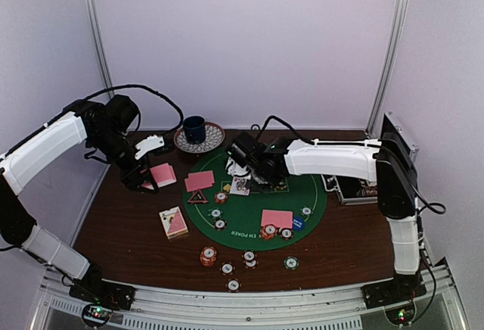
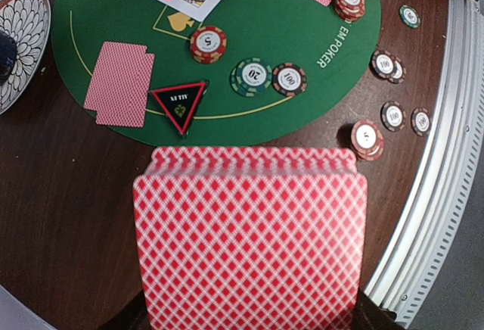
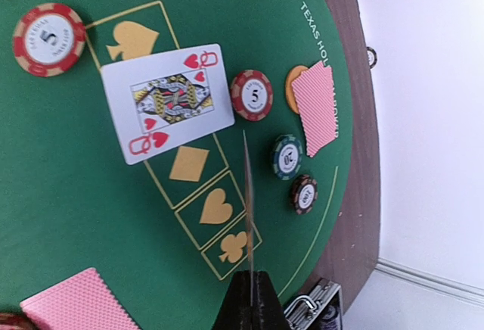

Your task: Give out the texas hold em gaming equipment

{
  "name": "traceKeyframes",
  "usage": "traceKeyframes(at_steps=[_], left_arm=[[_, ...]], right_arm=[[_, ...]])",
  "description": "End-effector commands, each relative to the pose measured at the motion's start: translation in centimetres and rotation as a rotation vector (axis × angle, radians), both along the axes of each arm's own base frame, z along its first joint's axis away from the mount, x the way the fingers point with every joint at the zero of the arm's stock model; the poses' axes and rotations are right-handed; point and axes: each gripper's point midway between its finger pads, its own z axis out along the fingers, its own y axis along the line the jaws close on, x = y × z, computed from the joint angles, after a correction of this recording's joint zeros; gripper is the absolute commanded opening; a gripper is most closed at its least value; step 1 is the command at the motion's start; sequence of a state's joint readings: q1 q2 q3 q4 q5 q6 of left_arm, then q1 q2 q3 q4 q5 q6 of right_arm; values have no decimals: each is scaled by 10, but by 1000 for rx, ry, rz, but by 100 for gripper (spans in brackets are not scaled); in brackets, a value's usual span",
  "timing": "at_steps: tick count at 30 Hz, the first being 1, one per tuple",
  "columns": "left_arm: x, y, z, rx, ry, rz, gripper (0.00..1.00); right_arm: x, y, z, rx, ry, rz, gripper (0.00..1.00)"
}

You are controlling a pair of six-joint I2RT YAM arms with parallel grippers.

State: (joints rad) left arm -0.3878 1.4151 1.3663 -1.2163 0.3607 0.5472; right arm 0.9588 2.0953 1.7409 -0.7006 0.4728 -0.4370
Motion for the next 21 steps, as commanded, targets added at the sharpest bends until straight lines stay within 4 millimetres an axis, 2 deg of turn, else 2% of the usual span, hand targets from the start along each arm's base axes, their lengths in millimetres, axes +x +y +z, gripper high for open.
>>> traceKeyframes(at_steps=[1,7,13,18,21], left_arm=[[1,0,12,-25,-37,12,0],[1,0,11,-24,-33,11,0],[0,1,11,-23,-35,11,0],[0,1,11,-21,-36,11,0],[0,1,10,-20,-33,11,0]], right_arm=[[21,-1,-6,-143,-140,33,0],[23,9,-32,-178,-158,69,0],[22,17,-50,-187,-158,94,1],[12,22,-61,-196,-126,126,30],[7,22,-62,-193,-116,134,42]])
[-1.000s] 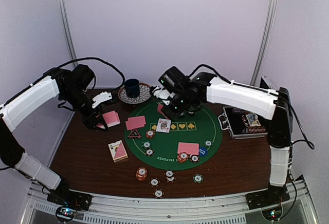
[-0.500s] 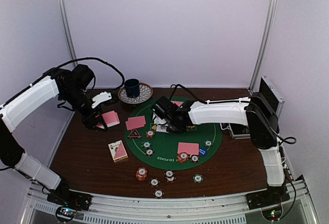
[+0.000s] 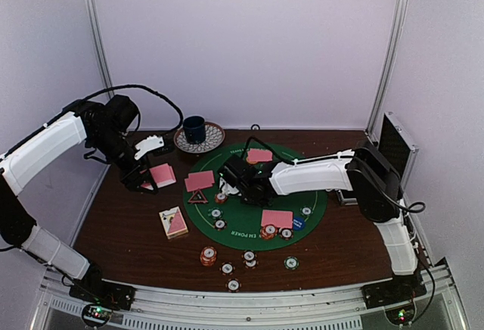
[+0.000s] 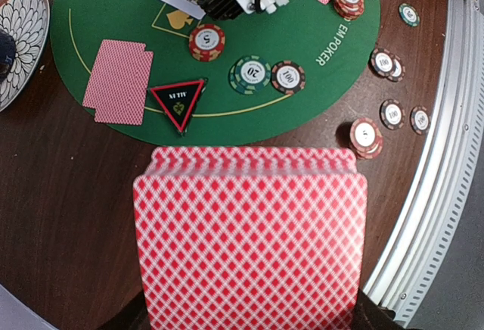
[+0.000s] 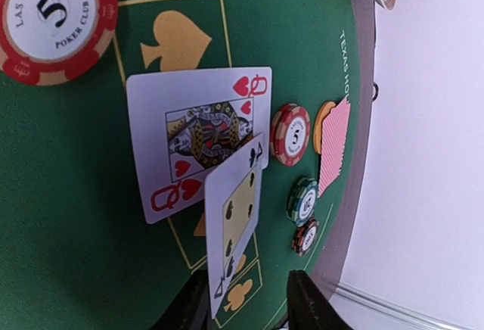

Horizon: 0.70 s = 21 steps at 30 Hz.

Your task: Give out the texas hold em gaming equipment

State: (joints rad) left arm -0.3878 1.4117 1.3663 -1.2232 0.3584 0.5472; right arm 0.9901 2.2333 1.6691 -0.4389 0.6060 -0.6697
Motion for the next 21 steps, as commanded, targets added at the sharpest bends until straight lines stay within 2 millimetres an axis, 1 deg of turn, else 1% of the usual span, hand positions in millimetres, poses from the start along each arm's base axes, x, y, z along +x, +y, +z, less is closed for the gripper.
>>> traceKeyframes(at_steps=[1,3,8,12,14,16,18,20,21], left_arm=[[2,0,10,-24,-34,10,0],[1,0,11,-28,-34,9,0],[0,-1,11,-28,-30,7,0],[0,-1,11,-28,-30,4,0],[0,-1,12,-28,-28,2,0],[0,-1,12,-29,-25,1,0],[1,-2,12,-30,-24,2,0],[2,-2,13,-31,-27,3,0],[2,-2,13,-30,-26,2,0]], right_arm=[[-10,3,-9,-2,13,13,45],[-12,1,-6,5,16,11,53],[-17,-4,1,33,25,4,67],[-18,-4,20,150,50,-34,80],[-12,-7,34,242,67,-90,83],[0,-15,52,365,91,-172,84],[10,-25,65,500,149,-258,84],[19,-36,71,623,214,-350,81],[23,-41,71,684,258,-398,81]])
